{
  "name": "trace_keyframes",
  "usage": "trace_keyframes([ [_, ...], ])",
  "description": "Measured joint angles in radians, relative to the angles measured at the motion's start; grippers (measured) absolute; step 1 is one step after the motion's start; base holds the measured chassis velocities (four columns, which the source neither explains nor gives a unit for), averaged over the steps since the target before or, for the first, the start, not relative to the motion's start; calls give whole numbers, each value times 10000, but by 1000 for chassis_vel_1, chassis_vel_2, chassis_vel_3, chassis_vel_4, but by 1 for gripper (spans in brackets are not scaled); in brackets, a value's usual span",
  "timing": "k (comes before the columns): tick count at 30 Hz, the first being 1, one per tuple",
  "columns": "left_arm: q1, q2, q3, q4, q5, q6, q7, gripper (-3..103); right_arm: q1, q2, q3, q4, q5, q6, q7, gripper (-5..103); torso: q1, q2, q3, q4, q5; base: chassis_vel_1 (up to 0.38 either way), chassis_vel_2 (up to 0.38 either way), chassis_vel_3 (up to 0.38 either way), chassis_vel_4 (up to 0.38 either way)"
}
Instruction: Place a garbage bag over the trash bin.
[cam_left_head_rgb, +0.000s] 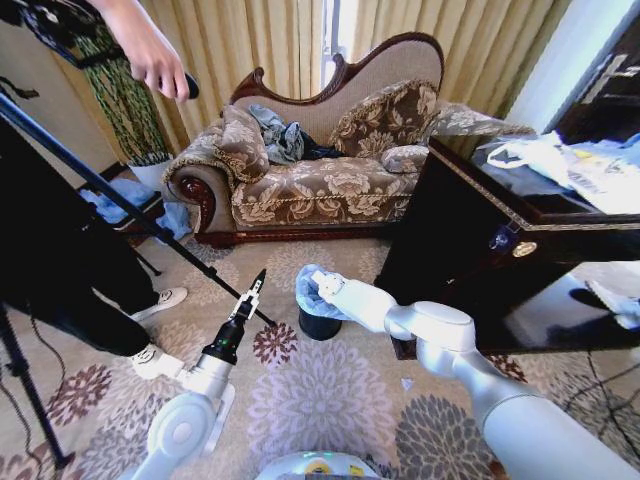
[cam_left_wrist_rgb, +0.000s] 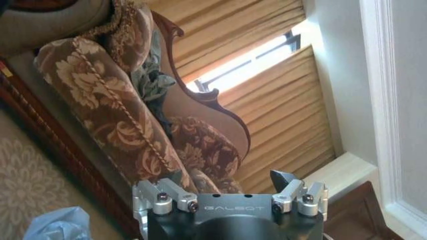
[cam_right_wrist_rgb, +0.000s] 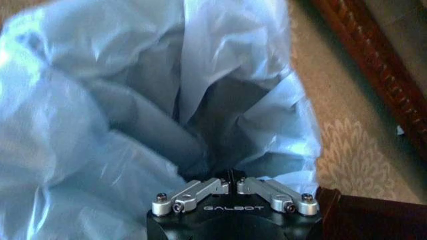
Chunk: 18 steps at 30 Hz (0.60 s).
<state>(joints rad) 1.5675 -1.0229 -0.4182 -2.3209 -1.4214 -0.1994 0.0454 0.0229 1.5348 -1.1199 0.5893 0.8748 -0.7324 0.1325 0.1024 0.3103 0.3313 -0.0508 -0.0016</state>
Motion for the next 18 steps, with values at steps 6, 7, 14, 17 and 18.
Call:
trace_keyframes([
  [6, -11, -33, 14, 93, -19, -72, 24, 92, 187, -378, -875, 689, 540, -17, -35, 0, 0, 0, 0, -1, 1, 0, 0, 0, 0],
  [7, -11, -33, 14, 93, -19, -72, 24, 92, 187, -378, -875, 689, 540, -17, -35, 0, 0, 0, 0, -1, 1, 0, 0, 0, 0],
  [14, -65, -72, 140, 181, -10, -84, 54, 92, 405, -638, -1335, 1084, 597, -19, -186, 0, 0, 0, 0, -2, 1, 0, 0, 0, 0],
  [17, -70, -67, 169, 192, -10, -90, 56, 92, 458, -711, -1400, 1341, 759, -19, -115, 0, 0, 0, 0, -1, 0, 0, 0, 0, 0],
  [18, -72, -61, 213, 192, -11, -93, 57, 92, 509, -726, -1395, 1527, 974, -21, -41, 0, 0, 0, 0, -1, -2, 0, 0, 0, 0],
])
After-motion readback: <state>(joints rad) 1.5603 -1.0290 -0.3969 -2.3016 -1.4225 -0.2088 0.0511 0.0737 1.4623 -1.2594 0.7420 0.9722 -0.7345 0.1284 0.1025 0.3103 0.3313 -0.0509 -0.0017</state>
